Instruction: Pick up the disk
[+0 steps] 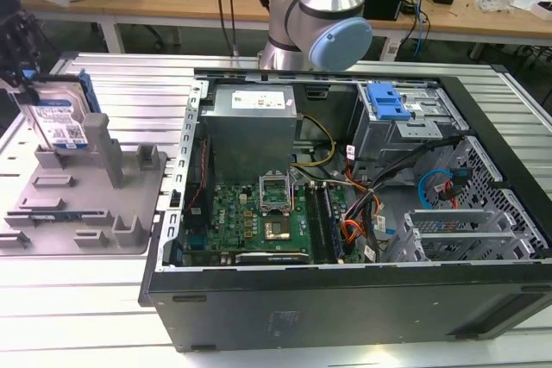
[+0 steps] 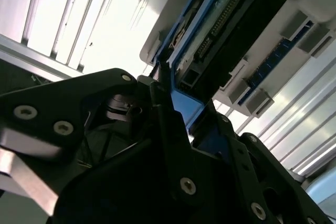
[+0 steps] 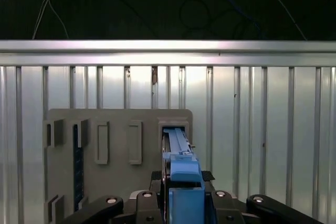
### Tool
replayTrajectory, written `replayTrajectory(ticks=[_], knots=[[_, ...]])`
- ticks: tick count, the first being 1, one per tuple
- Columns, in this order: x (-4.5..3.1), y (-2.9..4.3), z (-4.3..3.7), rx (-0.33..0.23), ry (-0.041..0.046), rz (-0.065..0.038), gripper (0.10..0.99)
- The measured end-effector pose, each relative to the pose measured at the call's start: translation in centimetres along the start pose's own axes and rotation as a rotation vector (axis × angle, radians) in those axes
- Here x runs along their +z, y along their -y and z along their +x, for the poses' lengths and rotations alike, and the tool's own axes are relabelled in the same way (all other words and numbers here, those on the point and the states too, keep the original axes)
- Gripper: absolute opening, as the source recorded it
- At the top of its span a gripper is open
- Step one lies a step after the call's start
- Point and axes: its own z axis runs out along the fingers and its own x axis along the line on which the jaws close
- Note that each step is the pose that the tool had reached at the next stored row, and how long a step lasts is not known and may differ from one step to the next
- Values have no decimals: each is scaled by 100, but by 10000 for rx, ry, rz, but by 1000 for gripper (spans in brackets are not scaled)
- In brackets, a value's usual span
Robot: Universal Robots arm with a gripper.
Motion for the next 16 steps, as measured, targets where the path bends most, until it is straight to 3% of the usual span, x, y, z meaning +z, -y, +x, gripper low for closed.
replayTrajectory(ticks=[5,9,11,13,16], knots=[[-293,2,11,-1,5,0,369],[-576,3,26,0,9,0,369],[-670,4,34,-1,10,0,369],[-831,4,48,0,10,0,369],[-981,5,61,0,10,1,369]])
